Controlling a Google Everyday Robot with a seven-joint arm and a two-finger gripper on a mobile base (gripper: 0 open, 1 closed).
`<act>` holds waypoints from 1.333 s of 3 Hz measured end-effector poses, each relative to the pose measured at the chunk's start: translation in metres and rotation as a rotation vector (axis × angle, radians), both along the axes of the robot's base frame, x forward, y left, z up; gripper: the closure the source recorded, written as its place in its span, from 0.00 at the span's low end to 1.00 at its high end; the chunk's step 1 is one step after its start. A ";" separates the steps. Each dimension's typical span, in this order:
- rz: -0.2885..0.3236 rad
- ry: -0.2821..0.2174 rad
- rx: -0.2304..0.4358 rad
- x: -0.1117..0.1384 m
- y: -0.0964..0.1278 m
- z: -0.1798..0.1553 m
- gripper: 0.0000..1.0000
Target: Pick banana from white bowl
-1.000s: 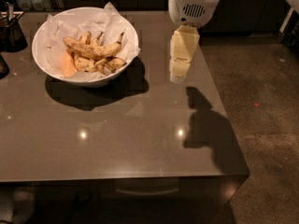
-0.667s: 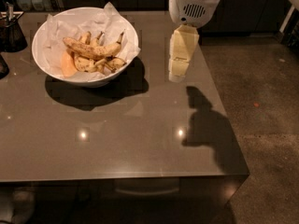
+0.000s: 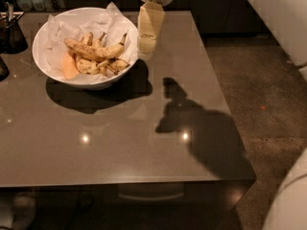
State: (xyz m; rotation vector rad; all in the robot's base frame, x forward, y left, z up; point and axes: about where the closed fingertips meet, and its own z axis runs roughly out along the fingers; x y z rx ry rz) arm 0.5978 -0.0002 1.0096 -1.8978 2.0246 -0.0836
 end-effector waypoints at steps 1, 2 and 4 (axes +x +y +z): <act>-0.009 -0.004 0.033 0.006 0.006 -0.002 0.00; 0.038 0.006 0.043 0.017 0.035 -0.004 0.00; 0.101 -0.011 0.039 0.038 0.078 -0.004 0.00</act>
Offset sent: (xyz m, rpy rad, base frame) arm 0.0241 0.0744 -0.0034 0.0292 0.0571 0.1143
